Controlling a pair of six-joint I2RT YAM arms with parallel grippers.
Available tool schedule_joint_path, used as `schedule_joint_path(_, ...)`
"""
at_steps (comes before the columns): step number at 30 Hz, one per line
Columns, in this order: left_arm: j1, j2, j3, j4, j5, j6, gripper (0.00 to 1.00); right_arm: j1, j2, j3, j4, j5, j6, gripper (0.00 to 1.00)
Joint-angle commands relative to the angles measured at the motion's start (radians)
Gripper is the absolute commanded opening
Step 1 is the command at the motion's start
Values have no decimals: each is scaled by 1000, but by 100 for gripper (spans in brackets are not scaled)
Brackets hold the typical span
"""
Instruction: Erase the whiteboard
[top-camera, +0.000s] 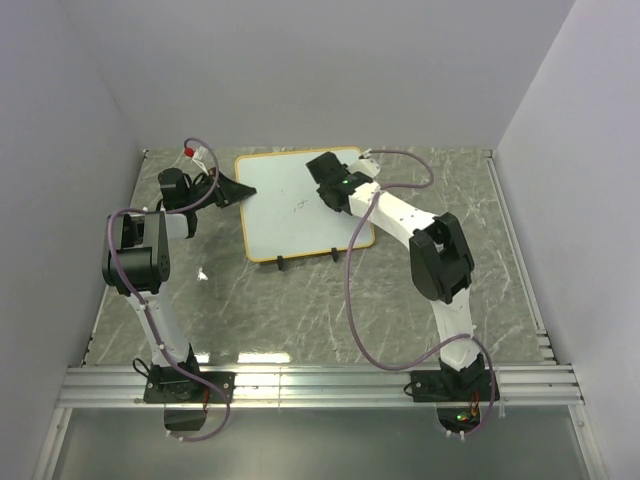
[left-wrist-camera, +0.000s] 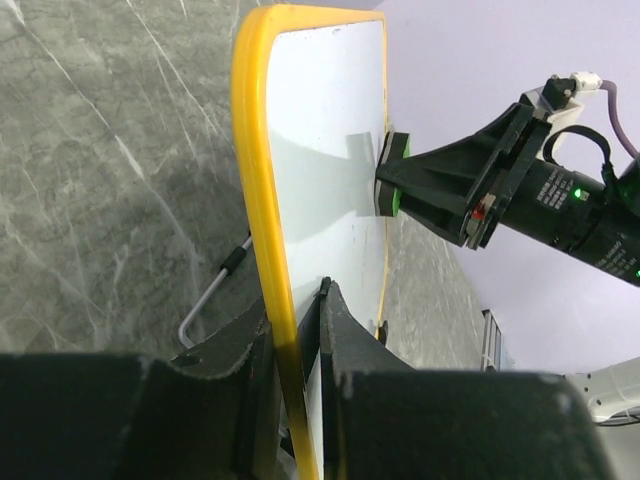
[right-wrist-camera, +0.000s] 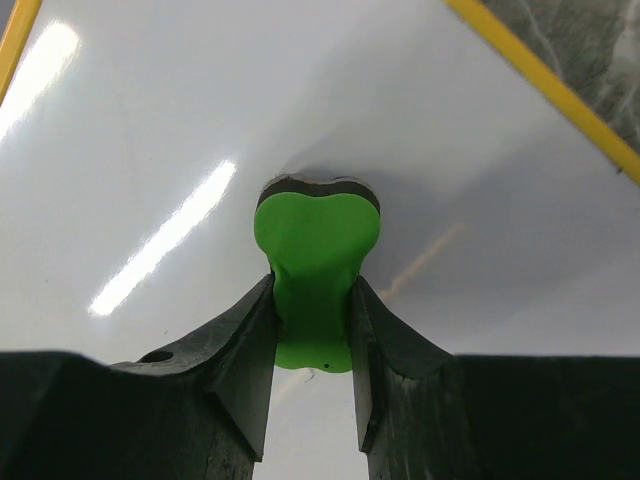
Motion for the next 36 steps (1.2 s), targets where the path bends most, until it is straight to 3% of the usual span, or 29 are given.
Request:
schedule_joint_path(1,-21,25,-9,-55,-94,207,0,86,133,36,-74,-66,33,0)
schedule_joint_path(8,-21,26,-6,-66,-99,213,0,179,203,152,-100,-120,91,0)
schedule_joint_path(15,-28,25,0,-88,-102,225,0,195,226,180,-116,-127,88,0)
schedule_joint_path(25,-32,25,4,-100,-101,233,0,43,81,-41,-53,-43,36,0)
schedule_joint_path(31,-35,23,5,-112,-105,242,0,-41,36,-59,-38,-17,-19,0)
schedule_joint_path(36,-33,23,8,-117,-105,242,0,-17,71,2,-51,-34,-12,0)
